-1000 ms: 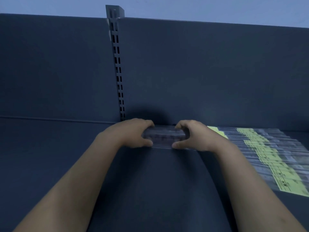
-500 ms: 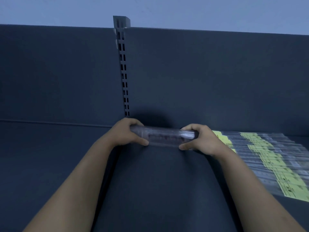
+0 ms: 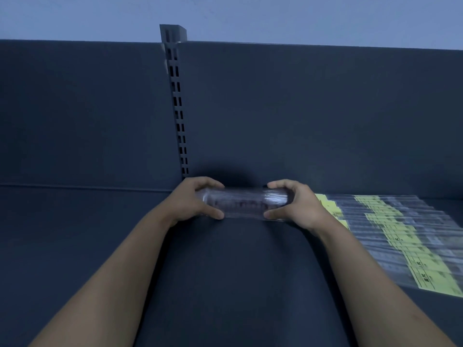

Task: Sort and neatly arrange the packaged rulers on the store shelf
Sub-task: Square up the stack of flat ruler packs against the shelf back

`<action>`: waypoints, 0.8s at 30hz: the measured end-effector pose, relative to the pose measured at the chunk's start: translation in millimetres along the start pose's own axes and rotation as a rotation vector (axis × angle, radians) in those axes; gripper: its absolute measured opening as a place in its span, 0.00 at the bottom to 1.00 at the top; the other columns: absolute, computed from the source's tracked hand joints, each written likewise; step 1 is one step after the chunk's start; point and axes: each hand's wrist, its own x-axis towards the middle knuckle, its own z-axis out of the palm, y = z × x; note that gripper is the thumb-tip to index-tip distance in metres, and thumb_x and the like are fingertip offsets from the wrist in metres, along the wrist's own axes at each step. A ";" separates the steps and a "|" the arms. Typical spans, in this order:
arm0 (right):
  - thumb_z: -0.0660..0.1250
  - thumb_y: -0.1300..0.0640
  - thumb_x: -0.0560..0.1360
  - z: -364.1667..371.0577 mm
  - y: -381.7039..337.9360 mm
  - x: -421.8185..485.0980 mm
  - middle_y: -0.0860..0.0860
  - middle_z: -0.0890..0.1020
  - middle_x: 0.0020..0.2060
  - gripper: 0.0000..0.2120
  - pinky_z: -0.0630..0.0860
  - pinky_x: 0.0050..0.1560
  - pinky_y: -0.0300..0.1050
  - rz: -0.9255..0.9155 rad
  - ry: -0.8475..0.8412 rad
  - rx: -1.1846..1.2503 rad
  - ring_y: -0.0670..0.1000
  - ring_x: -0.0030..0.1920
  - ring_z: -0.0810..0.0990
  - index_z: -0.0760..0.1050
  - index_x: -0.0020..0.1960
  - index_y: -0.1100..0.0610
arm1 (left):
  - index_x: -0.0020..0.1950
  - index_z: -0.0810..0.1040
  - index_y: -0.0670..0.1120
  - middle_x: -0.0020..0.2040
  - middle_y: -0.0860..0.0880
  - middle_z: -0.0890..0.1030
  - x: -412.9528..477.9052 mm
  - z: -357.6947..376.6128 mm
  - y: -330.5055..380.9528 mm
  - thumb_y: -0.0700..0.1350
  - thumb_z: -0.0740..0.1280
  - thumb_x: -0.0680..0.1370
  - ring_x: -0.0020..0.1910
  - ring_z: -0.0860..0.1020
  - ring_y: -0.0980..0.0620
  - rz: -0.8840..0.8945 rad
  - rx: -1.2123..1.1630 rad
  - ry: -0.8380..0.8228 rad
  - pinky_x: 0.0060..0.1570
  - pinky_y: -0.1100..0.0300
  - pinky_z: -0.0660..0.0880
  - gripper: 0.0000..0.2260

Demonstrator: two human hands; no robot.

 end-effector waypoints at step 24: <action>0.50 0.50 0.82 27.8 6.0 -3.7 0.52 0.71 0.70 0.22 0.57 0.71 0.45 -0.239 0.085 -0.896 0.50 0.71 0.66 0.66 0.72 0.56 | 0.79 0.52 0.48 0.78 0.50 0.56 -3.1 44.5 8.6 0.62 0.52 0.80 0.76 0.55 0.51 0.164 0.941 -0.093 0.72 0.58 0.49 0.31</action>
